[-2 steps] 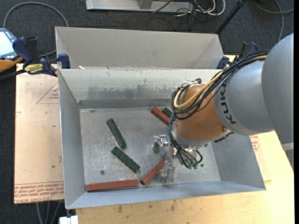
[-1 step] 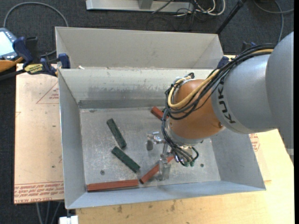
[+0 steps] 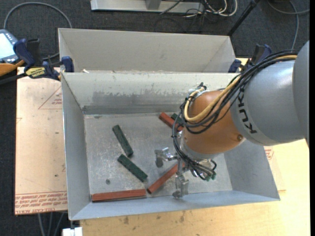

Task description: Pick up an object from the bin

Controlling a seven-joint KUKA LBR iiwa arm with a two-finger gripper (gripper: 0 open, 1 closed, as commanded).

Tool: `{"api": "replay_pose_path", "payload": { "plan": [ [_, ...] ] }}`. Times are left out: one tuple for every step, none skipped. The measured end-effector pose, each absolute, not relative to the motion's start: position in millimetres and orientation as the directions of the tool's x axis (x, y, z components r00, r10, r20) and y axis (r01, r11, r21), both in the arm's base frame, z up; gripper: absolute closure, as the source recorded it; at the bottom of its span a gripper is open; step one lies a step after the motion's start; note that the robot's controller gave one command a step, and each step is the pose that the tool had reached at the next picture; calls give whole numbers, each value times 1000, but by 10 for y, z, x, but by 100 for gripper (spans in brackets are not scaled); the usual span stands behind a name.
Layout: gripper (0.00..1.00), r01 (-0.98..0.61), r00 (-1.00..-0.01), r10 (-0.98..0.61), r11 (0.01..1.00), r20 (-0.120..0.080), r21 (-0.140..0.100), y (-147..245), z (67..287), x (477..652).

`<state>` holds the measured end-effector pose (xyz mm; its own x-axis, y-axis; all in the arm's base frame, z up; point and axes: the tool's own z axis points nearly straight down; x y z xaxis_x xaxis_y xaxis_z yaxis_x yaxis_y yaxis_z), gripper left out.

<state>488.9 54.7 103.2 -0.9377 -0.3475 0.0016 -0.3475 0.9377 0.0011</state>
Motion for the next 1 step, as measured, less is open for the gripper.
{"api": "replay_pose_path", "payload": {
  "plan": [
    [0,-575,-818,-575,818,-15,-5,428,721,4885]
  ]
}}
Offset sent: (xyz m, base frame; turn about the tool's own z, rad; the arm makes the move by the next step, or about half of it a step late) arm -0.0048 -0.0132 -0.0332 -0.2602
